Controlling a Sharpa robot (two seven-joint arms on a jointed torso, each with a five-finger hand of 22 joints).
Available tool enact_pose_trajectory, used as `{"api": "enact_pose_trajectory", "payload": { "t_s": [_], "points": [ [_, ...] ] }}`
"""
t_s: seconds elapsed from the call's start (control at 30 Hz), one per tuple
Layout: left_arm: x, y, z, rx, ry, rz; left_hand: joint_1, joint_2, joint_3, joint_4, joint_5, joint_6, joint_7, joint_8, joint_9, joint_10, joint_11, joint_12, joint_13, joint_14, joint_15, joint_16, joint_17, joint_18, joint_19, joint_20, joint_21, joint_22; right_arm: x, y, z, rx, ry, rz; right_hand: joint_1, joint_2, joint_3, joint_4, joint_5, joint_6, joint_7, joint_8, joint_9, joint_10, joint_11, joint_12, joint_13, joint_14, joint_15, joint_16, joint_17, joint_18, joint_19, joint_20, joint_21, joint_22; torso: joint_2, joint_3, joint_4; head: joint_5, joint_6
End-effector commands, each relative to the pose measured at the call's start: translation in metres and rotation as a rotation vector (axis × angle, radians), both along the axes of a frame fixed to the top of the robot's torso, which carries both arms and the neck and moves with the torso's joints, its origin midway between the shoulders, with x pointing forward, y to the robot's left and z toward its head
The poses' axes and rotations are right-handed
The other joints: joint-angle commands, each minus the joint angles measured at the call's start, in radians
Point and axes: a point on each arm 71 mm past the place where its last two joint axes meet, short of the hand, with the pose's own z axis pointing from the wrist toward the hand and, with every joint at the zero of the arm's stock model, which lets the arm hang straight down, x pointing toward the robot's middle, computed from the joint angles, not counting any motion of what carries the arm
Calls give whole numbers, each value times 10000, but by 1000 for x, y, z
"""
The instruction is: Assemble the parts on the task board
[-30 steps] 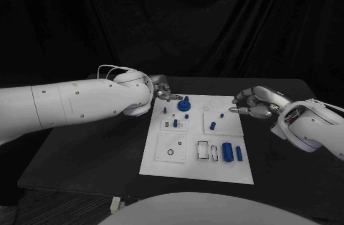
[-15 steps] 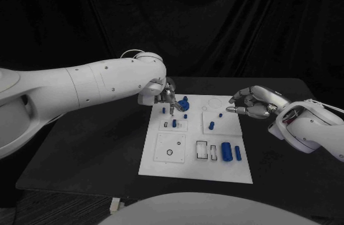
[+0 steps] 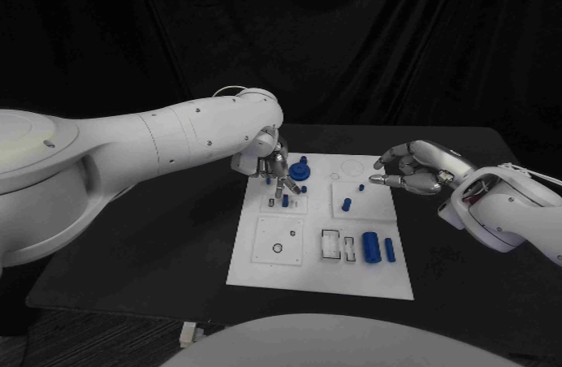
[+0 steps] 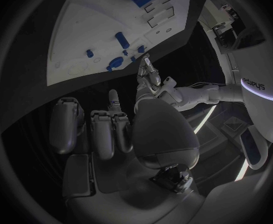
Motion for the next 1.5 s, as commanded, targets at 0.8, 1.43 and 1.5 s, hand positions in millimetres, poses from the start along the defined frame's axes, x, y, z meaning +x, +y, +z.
{"api": "enact_pose_trajectory", "payload": {
  "t_s": [0.8,1.43,1.5],
  "points": [
    [0,-1,-16,475,-577,193,249,9,429,-178,-60,696,-136,214,-489,1044,-68,-65,2611,1039,-62,27,2633,-165,346,-70,-71,2011,0,-1,-1,-28,11,-59,-47,36,-61,-29,62,86,-6,26,-13,1053,31,35,2634,949,86,17,2315,165,4,-29,28,1794,-32,11,19,-10,-1],
    [5,-3,-24,217,-743,476,149,-7,502,-87,69,659,-139,215,-425,1044,-72,-65,2611,1039,-66,27,2633,-119,237,-84,-284,1936,0,-1,-3,-79,123,-87,49,37,-63,-71,66,98,-8,21,-24,1053,34,35,2634,949,88,16,2314,168,1,-30,10,1790,-22,5,4,-27,-1],
    [5,-3,-25,206,-733,485,176,-16,525,-104,92,658,-142,218,-415,1044,-74,-65,2611,1039,-69,27,2633,-116,231,-85,-296,1933,0,-1,-3,-77,127,-87,49,37,-63,-71,66,98,-8,21,-24,1053,34,35,2634,949,88,16,2314,168,1,-30,10,1790,-21,4,10,-40,-1]
  ]
}}
